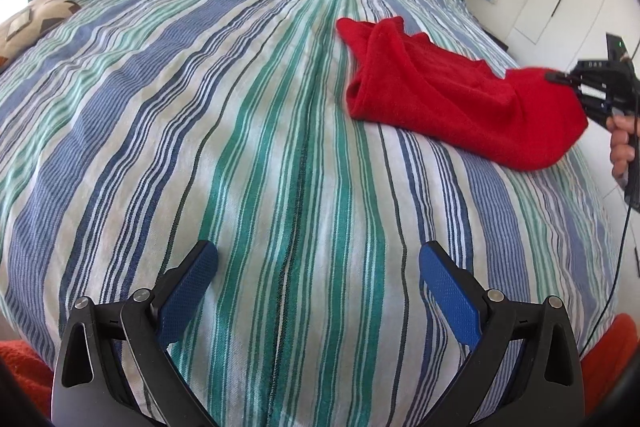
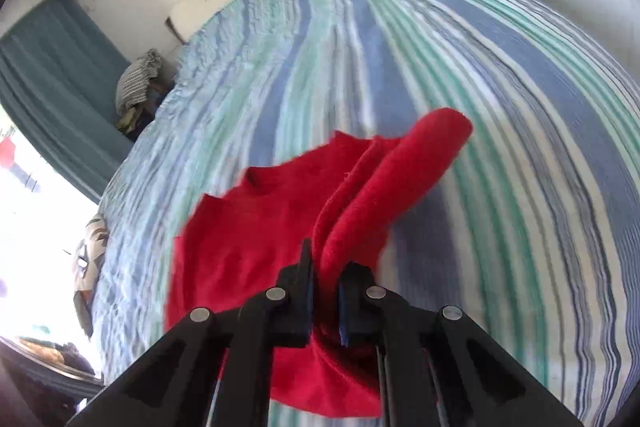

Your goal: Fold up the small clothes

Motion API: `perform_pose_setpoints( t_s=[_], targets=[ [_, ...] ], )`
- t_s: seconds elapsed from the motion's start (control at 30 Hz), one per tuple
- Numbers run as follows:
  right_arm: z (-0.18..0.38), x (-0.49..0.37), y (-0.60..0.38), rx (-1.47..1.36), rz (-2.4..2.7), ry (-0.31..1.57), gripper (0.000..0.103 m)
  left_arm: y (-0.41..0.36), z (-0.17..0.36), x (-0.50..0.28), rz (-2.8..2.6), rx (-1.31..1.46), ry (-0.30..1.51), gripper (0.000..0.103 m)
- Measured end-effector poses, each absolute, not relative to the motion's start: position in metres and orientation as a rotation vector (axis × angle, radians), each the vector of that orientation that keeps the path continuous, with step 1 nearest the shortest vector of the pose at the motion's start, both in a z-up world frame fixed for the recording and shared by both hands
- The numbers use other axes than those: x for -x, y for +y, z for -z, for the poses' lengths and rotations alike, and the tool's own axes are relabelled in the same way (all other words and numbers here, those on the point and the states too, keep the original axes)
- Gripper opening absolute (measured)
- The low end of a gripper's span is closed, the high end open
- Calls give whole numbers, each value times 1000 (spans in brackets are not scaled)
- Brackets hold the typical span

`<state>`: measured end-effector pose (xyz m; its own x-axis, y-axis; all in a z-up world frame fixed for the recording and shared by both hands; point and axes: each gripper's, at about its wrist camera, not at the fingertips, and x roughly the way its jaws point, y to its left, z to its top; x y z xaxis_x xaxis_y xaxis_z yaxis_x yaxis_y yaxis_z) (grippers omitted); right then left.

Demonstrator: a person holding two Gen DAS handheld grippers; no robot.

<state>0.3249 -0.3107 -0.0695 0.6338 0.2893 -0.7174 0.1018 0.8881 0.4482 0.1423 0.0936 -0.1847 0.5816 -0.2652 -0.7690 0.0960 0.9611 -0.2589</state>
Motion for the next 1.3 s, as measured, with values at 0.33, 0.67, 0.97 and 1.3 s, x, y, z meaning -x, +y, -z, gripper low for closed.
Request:
perform_pose_setpoints(
  t_s=[0.33,0.67,0.97,1.3],
  targets=[
    [109,-397,-112,-351,-358,1047,18,97,185,-142,225,197,934,101],
    [89,-377,-136,-515,-549,1007,52,101,184,-145,234,228,951,101],
    [113,-354,-83,21,-435,964,52,100,184,-143,233,221,949,101],
    [167,-329,-45,301,-468,1010,50,99,184,-144,239,211,963,101]
  ],
)
